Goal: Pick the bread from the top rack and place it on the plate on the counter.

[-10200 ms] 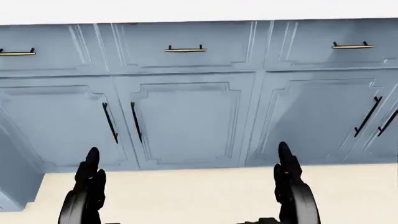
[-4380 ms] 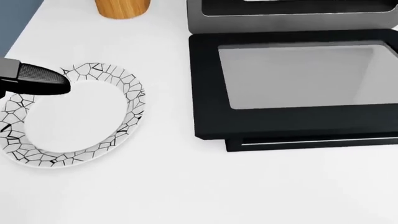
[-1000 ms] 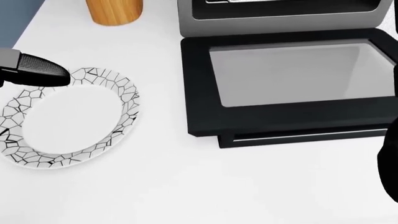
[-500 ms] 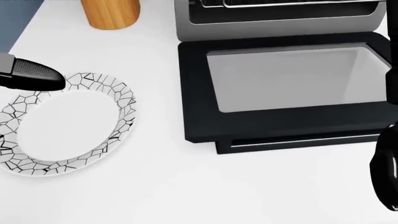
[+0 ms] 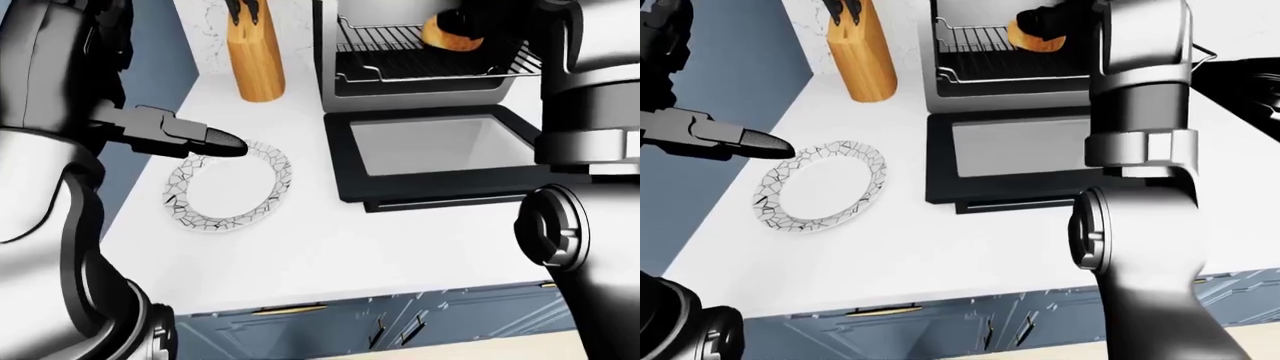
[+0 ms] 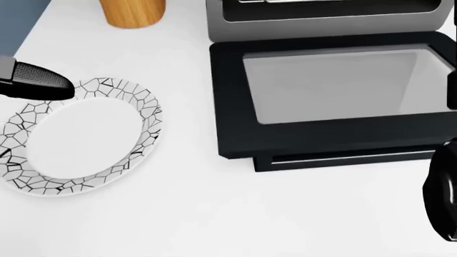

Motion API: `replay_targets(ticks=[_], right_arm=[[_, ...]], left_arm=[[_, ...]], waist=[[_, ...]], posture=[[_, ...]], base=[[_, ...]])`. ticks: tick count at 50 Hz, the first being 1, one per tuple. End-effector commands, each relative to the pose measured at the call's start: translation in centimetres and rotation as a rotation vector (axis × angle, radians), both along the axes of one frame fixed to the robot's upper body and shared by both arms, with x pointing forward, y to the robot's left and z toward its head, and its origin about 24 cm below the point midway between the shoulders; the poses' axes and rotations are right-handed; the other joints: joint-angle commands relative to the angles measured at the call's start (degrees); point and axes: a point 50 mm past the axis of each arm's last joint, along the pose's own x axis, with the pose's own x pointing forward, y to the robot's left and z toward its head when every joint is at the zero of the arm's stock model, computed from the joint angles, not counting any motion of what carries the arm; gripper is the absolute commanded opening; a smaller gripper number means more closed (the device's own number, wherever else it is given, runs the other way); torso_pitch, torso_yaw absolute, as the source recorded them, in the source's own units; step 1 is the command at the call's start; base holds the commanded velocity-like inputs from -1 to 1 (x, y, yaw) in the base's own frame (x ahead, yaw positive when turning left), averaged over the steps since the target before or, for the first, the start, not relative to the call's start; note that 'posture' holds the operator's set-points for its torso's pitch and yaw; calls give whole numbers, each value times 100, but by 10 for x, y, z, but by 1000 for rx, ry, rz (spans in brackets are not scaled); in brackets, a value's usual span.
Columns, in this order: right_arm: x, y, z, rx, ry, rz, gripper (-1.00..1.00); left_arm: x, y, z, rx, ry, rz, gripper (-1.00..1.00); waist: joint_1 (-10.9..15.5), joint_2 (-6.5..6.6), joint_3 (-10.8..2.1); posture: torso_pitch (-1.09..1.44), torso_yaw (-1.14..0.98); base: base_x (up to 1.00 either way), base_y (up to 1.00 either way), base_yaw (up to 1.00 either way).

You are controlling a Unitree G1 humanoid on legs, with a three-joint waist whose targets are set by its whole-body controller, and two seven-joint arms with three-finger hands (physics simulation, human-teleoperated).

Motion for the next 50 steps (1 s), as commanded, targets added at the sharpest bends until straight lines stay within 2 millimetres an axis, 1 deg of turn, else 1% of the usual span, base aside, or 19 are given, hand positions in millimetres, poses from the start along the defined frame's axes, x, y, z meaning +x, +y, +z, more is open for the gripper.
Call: replay_targets(ticks=[1,10,18,31,34,35,41,46,50], right_arm=[[-12,4,27,-17,-101,11,-100],[-26,9,36,-18,-126,25,-100],[-47,18,51,-33,-167,54,-100],[-75,35,67,-46,-219,108,-100],[-85,43,73,-47,-236,134,-100],[-92,50,77,-49,-249,159,-100],[-103,67,76,-35,-268,215,-100],[-104,81,72,-38,-270,264,-100],[-103,87,71,-37,-276,283,-100]], left_arm=[[-4,0,9,10,-62,11,100],[-3,0,7,10,-60,12,100],[-3,-1,6,5,-59,6,100],[-1,-3,7,7,-60,3,100],[-1,-4,7,8,-59,0,100],[-1,-4,8,5,-61,-3,100],[-1,-4,8,9,-59,-1,100],[-3,-3,7,9,-59,1,100],[-3,-3,7,2,-54,0,100]], waist=[[0,0,-163],[-4,12,-161],[-7,27,-153],[-19,50,-140],[-21,57,-134],[-22,61,-130],[-33,84,-101],[-43,93,-105],[-50,107,-111]], posture=[[0,0],[0,0],[0,0],[0,0],[0,0],[0,0],[0,0],[0,0],[0,0]], base=[[0,0,0],[0,0,0],[0,0,0],[0,0,0],[0,0,0],[0,0,0],[0,0,0],[0,0,0],[0,0,0]])
